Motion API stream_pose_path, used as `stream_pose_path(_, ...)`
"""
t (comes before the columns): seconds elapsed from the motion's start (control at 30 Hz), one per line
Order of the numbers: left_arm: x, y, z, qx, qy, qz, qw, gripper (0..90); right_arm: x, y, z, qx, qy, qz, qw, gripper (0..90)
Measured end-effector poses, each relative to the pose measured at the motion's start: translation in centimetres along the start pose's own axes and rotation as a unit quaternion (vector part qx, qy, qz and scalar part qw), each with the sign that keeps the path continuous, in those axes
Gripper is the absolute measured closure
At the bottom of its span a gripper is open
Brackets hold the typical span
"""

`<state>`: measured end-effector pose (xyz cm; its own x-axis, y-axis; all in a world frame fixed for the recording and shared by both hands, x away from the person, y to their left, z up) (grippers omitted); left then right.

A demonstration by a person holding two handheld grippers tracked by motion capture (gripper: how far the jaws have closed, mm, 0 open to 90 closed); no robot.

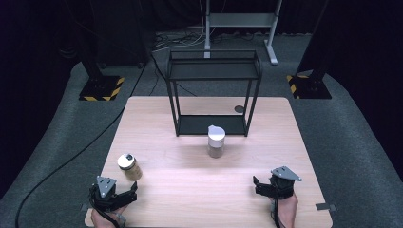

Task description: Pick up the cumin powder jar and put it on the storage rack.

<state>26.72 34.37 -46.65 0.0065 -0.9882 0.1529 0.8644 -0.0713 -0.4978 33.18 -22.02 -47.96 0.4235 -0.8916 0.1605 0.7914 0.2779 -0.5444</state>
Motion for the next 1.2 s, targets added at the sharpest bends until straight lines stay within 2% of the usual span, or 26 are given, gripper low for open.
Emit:
stream_pose_path(0.2,0.4,0.2,0.2,-0.006,0.01,0.003,0.9999,0.0,0.0,0.0,0.0,0.001,0.001,-0.001,1.0,1.4)
stream_pose_path(0.43,0.4,0.8,0.2,-0.009,0.005,0.006,0.9999,0.0,0.0,0.0,0.0,0.002,0.002,0.0,1.0,1.4)
stream_pose_path(0.8,0.9,2.9,1.2,-0.007,0.004,0.012,0.9999,0.0,0.0,-0.1,-0.1,0.004,0.0,0.002,1.0,1.2)
stream_pose_path(1.2,0.8,4.9,2.4,-0.001,0.005,0.011,0.9999,0.0,0.1,0.0,0.0,0.001,0.001,0.004,1.0,1.3)
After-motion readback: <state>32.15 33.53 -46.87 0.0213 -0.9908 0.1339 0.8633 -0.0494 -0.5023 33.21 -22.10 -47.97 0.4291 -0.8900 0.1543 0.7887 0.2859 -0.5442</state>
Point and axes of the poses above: each handheld gripper's, and its own axes: y roughly forward along the jaws, z roughly out of its top, x roughly to its right, the point moved 6 cm from there along y, roughly forward along the jaws, and after that the axes turned 11 degrees about -y, right-handed, at the moved point
